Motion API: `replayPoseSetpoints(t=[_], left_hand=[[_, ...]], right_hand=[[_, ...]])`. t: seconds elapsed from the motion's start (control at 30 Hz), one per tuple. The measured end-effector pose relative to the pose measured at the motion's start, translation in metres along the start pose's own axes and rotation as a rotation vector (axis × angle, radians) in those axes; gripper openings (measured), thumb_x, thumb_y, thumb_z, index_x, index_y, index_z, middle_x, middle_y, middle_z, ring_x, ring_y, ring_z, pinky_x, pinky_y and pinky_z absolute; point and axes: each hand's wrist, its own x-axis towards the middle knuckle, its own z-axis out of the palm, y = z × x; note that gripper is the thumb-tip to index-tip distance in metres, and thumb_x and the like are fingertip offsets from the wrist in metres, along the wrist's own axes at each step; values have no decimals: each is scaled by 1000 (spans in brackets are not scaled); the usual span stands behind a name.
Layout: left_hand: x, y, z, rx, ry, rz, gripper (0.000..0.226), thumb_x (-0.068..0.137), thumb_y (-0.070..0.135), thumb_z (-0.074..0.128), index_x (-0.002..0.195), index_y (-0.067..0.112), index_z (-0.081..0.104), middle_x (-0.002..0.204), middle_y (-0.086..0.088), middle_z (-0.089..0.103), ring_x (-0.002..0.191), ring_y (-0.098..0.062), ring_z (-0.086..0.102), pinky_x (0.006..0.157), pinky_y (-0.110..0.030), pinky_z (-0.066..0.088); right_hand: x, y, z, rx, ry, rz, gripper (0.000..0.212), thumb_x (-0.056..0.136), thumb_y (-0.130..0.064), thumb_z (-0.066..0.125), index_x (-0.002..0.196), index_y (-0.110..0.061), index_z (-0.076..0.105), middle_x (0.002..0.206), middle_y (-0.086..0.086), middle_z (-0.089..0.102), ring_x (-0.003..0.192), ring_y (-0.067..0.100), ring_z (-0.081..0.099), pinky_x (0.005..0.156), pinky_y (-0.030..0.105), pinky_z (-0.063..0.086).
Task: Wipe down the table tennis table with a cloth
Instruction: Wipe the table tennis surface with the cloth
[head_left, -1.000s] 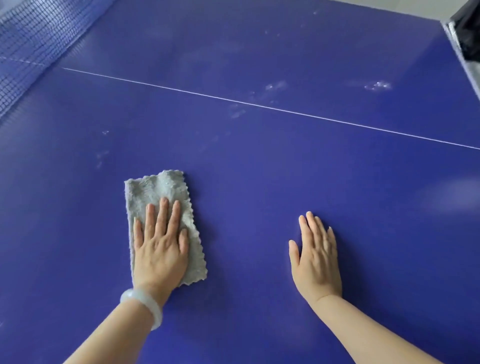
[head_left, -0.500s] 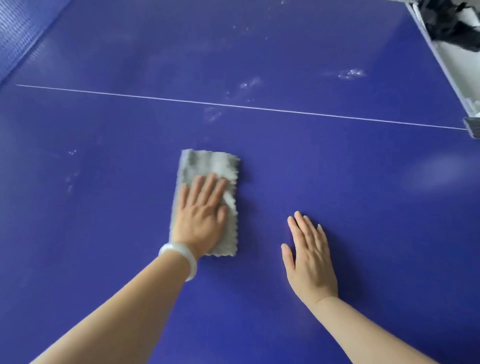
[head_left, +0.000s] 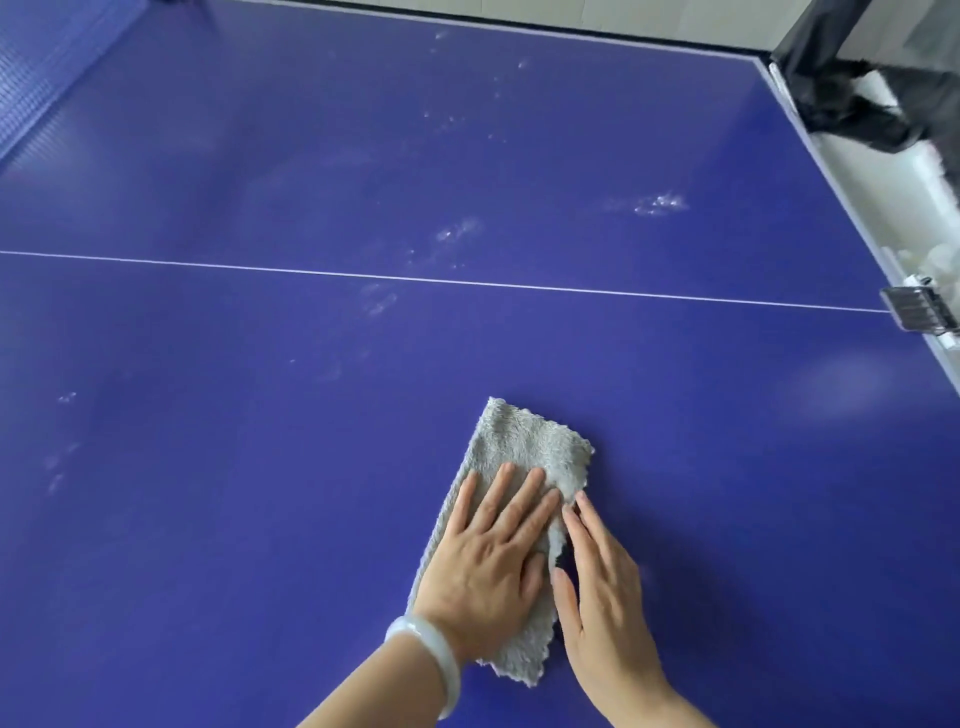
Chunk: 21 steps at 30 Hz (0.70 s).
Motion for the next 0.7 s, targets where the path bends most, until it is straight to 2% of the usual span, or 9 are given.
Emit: replayPoseSetpoints(t=[0.07, 0.13, 0.23, 0.3, 0.37, 0.43, 0.53, 0.63, 0.7], left_hand=[[16, -27, -8, 22, 3, -20, 62, 97, 41, 37, 156, 28, 21, 164, 10, 13, 152, -18, 4, 120, -48, 11], [26, -59, -23, 43, 24, -156, 62, 96, 43, 31, 156, 30, 20, 163, 10, 12, 152, -18, 7, 121, -47, 11], [15, -100, -40, 21, 57, -477, 65, 93, 46, 19, 156, 29, 18, 163, 10, 8, 152, -18, 4, 123, -45, 6], [-6, -104, -43, -3, 70, -629, 66, 94, 46, 13, 156, 28, 16, 163, 11, 5, 151, -15, -1, 123, -44, 5], [-24, -86, -38, 2, 95, -681, 65, 94, 44, 16, 155, 24, 21, 163, 8, 12, 151, -18, 5, 122, -48, 10], [-29, -54, -31, -4, 107, -581, 62, 92, 39, 28, 152, 21, 33, 160, 3, 26, 149, -24, 21, 118, -53, 20], [-5, -12, -20, 6, 90, -204, 60, 89, 37, 42, 146, 21, 45, 156, 1, 35, 143, -31, 34, 110, -53, 26], [51, 4, -14, 11, 13, -42, 59, 95, 38, 40, 152, 27, 33, 162, 7, 21, 150, -25, 18, 116, -51, 14], [87, 1, -14, 26, -45, 14, 57, 100, 41, 30, 156, 32, 21, 163, 12, 8, 152, -20, 0, 120, -51, -1]], right_hand=[[27, 13, -5, -151, 20, -27, 57, 96, -24, 52, 148, -3, 41, 159, 11, 33, 143, 22, 35, 116, 41, 30], [70, 25, -13, -287, -8, 37, 63, 97, -21, 57, 152, -2, 33, 162, 14, 24, 149, 27, 28, 120, 49, 25], [137, 38, -16, -372, -69, 213, 65, 104, -34, 38, 158, -7, 12, 167, 9, 5, 154, 23, 8, 124, 47, 7], [158, 44, -9, -377, -52, 320, 63, 105, -37, 29, 158, -9, 10, 167, 7, 6, 154, 22, 7, 125, 46, 6], [162, 45, -2, -386, 7, 340, 63, 103, -37, 29, 157, -7, 17, 165, 9, 15, 153, 23, 14, 124, 48, 9], [159, 46, 2, -380, 60, 315, 62, 102, -36, 37, 155, -5, 26, 163, 11, 24, 151, 25, 23, 123, 49, 14], [158, 50, 2, -357, 79, 285, 63, 100, -36, 45, 153, -4, 32, 161, 12, 28, 150, 26, 26, 123, 50, 16], [157, 52, 1, -348, 67, 259, 64, 100, -36, 48, 153, -5, 32, 162, 11, 26, 151, 25, 24, 123, 49, 14], [157, 50, 0, -381, 69, 252, 61, 102, -36, 39, 153, -5, 32, 162, 12, 26, 150, 26, 24, 123, 50, 15]])
